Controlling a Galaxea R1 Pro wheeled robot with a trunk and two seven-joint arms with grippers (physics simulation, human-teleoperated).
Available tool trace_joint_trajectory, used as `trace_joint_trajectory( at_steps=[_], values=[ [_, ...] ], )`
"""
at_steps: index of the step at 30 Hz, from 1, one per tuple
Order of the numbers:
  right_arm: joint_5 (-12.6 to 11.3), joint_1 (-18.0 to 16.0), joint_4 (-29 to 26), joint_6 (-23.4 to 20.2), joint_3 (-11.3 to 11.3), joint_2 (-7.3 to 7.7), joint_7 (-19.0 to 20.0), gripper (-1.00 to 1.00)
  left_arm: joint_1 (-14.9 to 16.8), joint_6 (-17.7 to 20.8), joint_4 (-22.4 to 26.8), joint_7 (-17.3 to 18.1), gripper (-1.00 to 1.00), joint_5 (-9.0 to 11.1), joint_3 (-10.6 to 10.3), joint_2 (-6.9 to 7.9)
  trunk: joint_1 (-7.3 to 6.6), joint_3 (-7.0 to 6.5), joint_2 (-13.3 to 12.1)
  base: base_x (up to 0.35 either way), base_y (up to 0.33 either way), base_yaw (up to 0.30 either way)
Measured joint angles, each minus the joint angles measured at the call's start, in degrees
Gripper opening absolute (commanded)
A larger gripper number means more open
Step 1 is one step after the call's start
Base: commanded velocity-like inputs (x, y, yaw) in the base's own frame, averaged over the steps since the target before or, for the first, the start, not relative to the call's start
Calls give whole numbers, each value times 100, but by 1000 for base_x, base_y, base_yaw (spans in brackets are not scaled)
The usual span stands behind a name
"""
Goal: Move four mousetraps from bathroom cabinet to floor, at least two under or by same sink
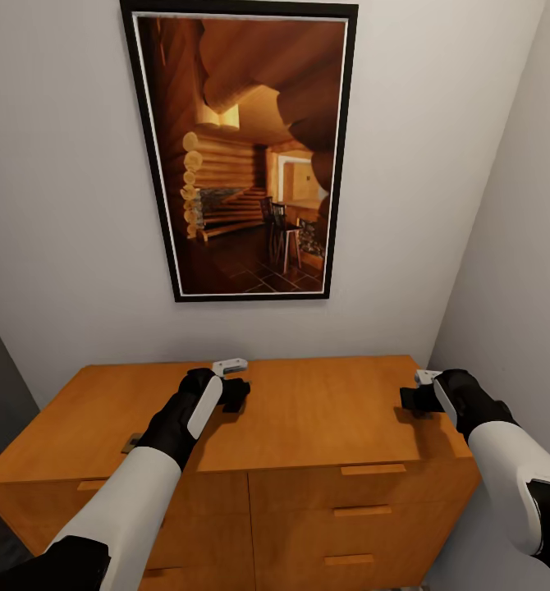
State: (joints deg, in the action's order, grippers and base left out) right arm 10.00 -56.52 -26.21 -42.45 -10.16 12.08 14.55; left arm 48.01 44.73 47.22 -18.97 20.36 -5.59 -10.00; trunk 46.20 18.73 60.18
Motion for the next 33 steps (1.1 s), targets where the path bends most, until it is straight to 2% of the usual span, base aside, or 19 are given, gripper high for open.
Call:
trace_joint_trajectory(
  at_steps=[33],
  values=[
    [-16, 0, 17, 1, 10, 0, -4, -100, -6, -59, -53, -9, -100, -31, 4, 0, -21, -17, -39, 0, 0, 0]
  ],
)
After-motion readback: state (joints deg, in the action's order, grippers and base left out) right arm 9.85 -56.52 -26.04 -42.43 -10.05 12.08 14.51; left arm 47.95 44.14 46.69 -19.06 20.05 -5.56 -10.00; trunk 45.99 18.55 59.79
